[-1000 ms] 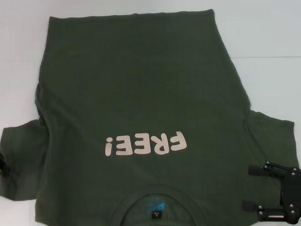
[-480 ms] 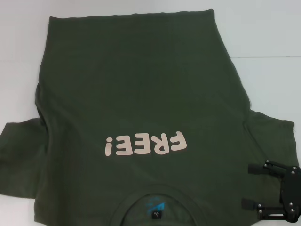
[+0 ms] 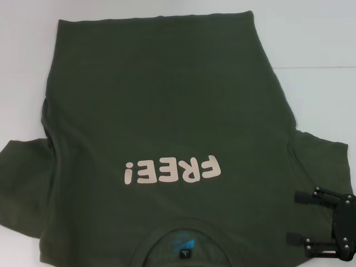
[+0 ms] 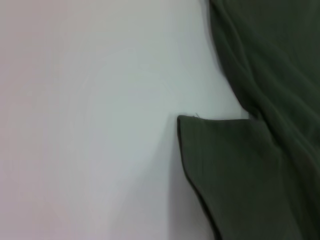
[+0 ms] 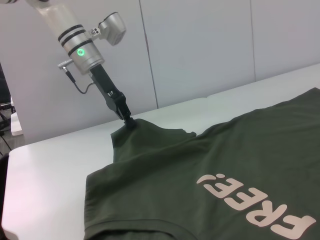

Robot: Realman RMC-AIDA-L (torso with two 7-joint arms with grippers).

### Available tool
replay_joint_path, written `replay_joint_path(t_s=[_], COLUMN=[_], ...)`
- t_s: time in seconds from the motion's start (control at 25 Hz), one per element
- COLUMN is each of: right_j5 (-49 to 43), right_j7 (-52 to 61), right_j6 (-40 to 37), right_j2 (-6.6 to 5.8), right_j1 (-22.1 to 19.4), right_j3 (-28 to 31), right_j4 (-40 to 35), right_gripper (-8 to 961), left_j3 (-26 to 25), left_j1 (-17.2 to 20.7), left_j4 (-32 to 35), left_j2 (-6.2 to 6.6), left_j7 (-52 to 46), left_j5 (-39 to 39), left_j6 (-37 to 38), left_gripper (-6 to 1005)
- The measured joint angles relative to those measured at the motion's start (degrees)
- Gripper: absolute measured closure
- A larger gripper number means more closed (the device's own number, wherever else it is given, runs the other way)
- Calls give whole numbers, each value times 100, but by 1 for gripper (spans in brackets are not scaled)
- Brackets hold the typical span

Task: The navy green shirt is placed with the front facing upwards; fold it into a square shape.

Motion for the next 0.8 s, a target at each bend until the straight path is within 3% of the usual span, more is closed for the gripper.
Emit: replay_joint_path(t_s=[0.28,0.52,0.8], right_j5=[0,0,8], right_j7=[-6,-19,-24], right_j6=[3,6,11], right_j2=[3,10,9], right_j1=[13,14,15], right_j3=[-1,7,8], right_j4=[0,0,0], right_gripper=[11,11,12], left_j3=[-70,-149,-206], left_j1=[-38,-62,-71], left_j4=[46,148,249], left_j2=[-44,35,24], left_j7=[20,0,-12], left_j5=[-72,-93,-114], left_j6=[117,159,210], left_gripper=[947,947,946])
